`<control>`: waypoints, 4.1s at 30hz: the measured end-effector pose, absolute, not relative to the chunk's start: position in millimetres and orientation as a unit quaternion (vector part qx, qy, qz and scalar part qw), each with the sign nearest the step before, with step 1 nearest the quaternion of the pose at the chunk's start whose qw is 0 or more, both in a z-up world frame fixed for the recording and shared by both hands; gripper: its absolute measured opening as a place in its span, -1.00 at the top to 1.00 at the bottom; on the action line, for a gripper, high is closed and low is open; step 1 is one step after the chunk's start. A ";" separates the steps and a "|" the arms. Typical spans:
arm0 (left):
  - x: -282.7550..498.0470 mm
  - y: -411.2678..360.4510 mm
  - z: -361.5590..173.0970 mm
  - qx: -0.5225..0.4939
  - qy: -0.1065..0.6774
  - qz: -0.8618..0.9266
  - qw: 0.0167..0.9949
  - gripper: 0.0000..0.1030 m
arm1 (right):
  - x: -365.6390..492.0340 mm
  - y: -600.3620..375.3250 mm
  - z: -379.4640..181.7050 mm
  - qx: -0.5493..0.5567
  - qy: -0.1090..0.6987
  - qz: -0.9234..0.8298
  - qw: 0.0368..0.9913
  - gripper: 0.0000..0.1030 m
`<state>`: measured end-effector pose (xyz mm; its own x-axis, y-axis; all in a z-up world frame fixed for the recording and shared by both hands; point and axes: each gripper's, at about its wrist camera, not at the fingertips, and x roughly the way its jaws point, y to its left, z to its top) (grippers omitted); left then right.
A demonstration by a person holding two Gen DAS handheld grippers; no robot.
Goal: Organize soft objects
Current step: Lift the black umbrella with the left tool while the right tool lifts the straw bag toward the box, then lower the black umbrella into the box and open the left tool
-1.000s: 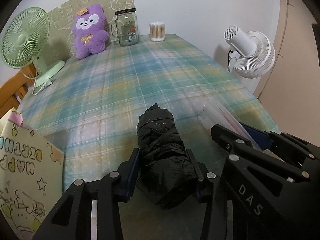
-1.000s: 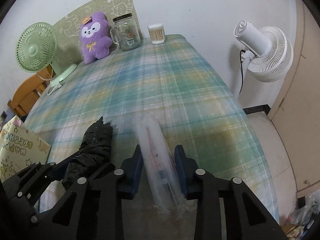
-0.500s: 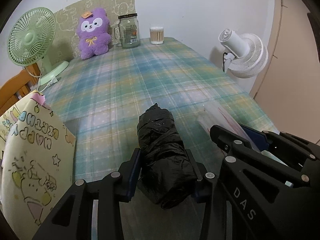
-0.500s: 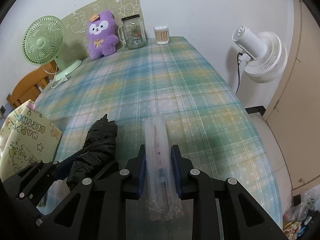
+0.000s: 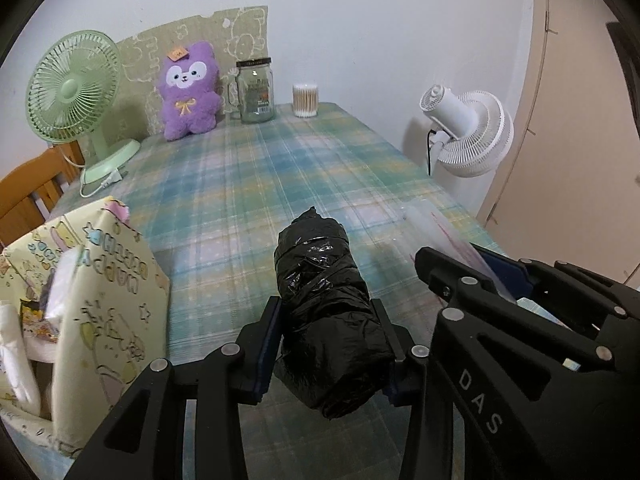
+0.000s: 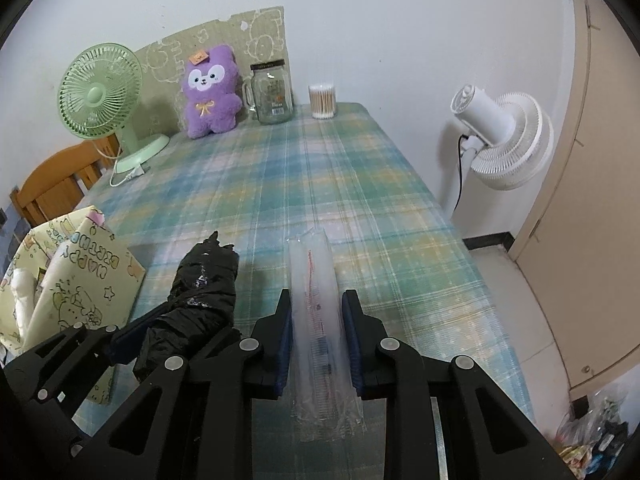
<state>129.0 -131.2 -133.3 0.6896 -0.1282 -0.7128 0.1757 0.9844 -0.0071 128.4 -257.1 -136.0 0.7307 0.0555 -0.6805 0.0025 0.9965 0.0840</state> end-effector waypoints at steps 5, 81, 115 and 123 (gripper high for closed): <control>122.8 -128.1 -122.5 0.029 0.372 -0.081 0.924 0.16 | 119.7 -255.0 -123.7 0.040 0.353 0.017 0.935 0.48; 66.8 7.5 -24.1 0.008 0.250 -0.036 0.967 0.15 | 81.5 -113.2 -18.2 0.022 0.249 0.065 0.966 0.48; 100.7 59.7 -99.7 0.026 0.351 -0.002 0.936 0.12 | 122.8 -60.6 -89.8 0.016 0.344 0.103 0.933 0.48; 98.6 70.0 -97.8 0.022 0.352 -0.002 0.936 -0.05 | 125.2 -49.3 -93.8 0.026 0.350 0.127 0.928 0.48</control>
